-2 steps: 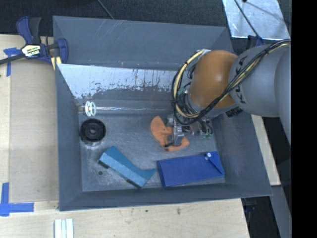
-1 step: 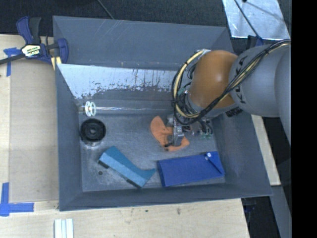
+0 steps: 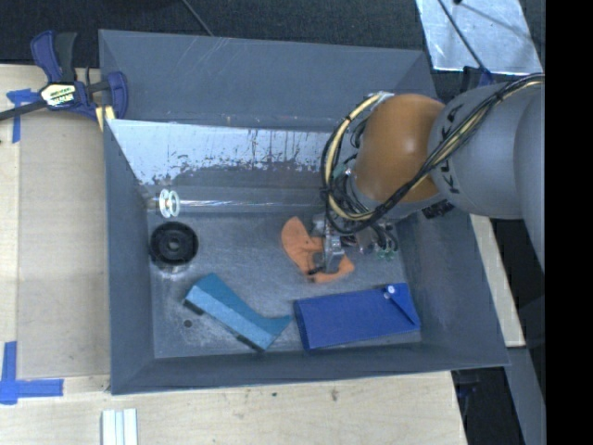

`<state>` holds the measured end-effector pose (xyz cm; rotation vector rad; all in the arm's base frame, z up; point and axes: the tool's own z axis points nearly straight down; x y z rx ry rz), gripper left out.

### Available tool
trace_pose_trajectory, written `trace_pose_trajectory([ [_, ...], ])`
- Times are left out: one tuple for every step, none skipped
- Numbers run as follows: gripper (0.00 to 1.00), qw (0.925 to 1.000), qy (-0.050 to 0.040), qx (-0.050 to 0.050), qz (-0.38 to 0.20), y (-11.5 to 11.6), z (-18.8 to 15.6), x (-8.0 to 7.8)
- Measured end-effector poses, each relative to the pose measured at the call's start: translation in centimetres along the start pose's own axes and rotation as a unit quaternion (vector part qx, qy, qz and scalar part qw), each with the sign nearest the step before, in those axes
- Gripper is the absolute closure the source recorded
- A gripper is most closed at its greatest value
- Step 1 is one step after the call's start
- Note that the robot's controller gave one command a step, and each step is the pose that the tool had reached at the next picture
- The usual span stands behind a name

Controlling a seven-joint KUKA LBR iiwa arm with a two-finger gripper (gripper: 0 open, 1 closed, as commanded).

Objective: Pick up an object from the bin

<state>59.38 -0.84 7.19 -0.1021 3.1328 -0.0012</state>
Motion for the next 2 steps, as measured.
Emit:
trace_pose_trajectory([
  [1.0, 1.0, 0.0, 0.0, 0.0, 0.0, 0.0, 0.0],
  [1.0, 1.0, 0.0011, 0.0, -0.01, 0.6, -14.0, 1.8],
])
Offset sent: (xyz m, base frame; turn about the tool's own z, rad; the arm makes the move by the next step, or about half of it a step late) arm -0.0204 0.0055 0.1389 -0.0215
